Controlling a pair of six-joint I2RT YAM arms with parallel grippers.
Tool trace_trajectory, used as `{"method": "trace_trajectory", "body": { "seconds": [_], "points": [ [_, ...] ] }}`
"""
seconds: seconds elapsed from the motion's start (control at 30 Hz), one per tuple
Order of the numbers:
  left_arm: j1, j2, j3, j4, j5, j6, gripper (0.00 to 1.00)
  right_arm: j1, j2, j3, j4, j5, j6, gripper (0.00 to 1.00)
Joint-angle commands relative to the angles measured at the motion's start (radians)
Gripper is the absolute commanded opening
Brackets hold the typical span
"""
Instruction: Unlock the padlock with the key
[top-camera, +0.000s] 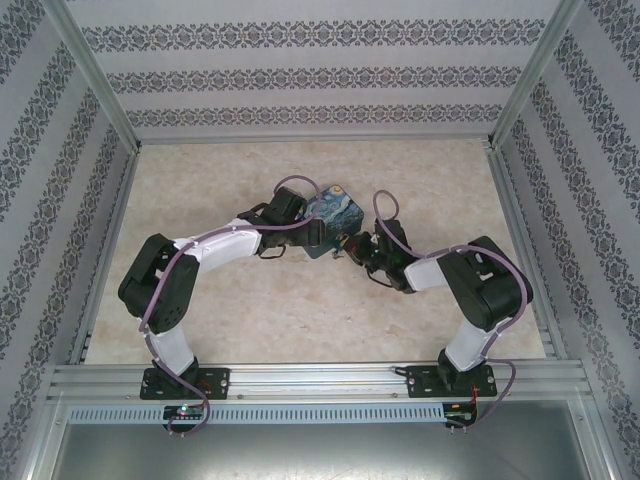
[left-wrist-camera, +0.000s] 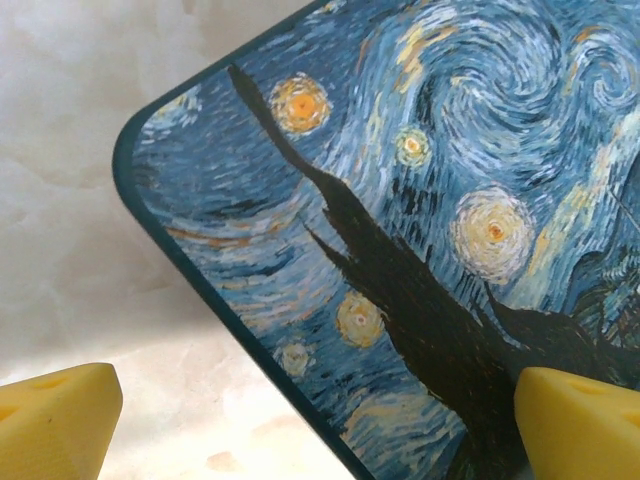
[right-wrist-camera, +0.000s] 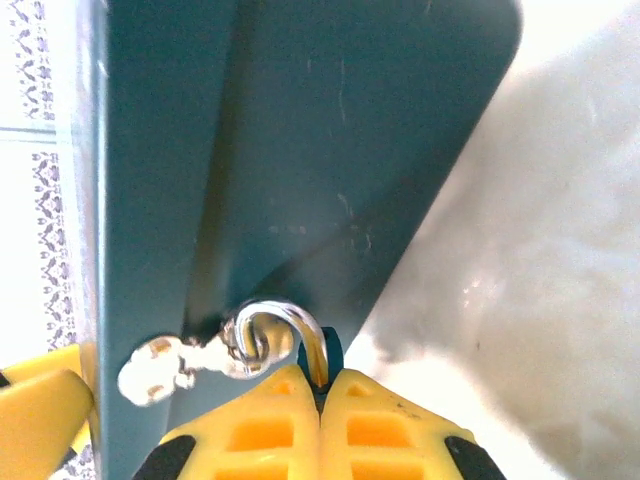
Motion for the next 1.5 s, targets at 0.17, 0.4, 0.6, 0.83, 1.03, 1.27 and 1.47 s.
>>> {"method": "trace_trajectory", "body": {
  "seconds": [0.17,0.4,0.6,0.83,1.03,1.27,1.47],
  "points": [
    [-0.009,0.072,-0.060,-0.166,-0.039,0.040,0.99,-0.118,0.021,0.120,-0.161,-0.042,-0.105,0.00],
    [-0.009,0.087,-0.019,-0.182,-0.032,0.046,1.00,-0.168,-0.025,0.071,-0.168,-0.075,-0.114,0.00],
    [-0.006,0.099,0.061,-0.207,-0.012,0.062,1.00,-0.139,-0.151,-0.058,-0.148,-0.111,-0.094,0.00],
    [0.009,0.086,0.137,-0.246,0.015,0.084,1.00,-0.003,-0.286,-0.181,-0.146,-0.100,-0.047,0.00],
    [0.018,0.043,0.128,-0.253,0.030,0.078,1.00,0.182,-0.285,-0.175,-0.116,-0.053,0.001,0.00],
    [0.019,-0.038,0.084,-0.248,0.043,0.057,1.00,0.211,-0.210,-0.145,-0.117,-0.051,-0.013,0.00],
    [0.031,-0.127,0.054,-0.238,0.046,0.038,1.00,0.146,-0.182,-0.164,-0.140,-0.070,-0.043,0.06]
  ]
}}
